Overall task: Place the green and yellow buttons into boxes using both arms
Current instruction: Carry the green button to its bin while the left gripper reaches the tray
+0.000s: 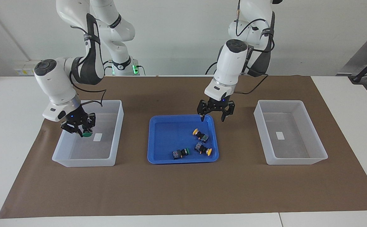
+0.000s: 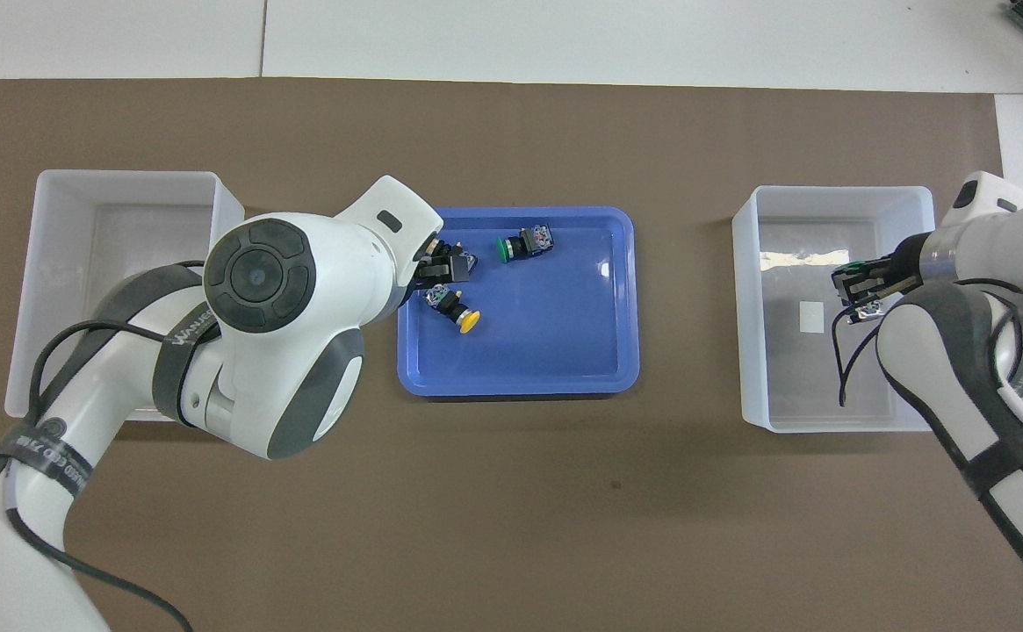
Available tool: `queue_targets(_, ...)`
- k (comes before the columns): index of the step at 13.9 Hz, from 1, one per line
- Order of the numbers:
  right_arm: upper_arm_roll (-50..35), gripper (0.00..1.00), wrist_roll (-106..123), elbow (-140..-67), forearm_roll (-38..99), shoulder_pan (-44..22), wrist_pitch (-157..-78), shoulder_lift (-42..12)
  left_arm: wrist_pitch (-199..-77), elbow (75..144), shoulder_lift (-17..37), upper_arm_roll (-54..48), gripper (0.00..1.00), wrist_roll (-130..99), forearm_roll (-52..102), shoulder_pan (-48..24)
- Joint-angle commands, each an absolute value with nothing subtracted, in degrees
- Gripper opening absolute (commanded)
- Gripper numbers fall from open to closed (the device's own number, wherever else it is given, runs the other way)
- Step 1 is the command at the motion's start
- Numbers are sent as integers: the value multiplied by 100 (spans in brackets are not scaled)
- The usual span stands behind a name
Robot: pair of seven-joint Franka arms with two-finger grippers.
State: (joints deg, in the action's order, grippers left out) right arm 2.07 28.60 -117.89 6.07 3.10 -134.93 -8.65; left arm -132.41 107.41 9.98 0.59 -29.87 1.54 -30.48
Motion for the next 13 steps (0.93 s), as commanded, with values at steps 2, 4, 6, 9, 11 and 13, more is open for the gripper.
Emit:
queue_targets(2,141,5,3050,-12041,870,360,-13851,-993,-13833,10767,1572,132,100,-3514,193,-3261)
queue_targets(4,141,14,3094,-12146,879,378,-13974,-1011,-13825,10784,1705,132,100,-3699,193,-3269)
queue_targets(6,149,33,3094,-12225,879,378,-14001,-993,-13808,10784,1836,132,100,-3884,193,-3401)
queue_targets(9,149,42,3094,-12348,879,395,-14088,-1011,-13737,10854,1828,132,100,-4331,193,-3533)
queue_targets(11,149,43,3094,-12419,879,396,-14141,-1002,-13807,10863,1846,141,100,-4535,193,-3490)
queue_targets(13,149,44,3094,-12445,879,387,-14142,-993,-13808,10898,1916,141,100,-4544,193,-3437)
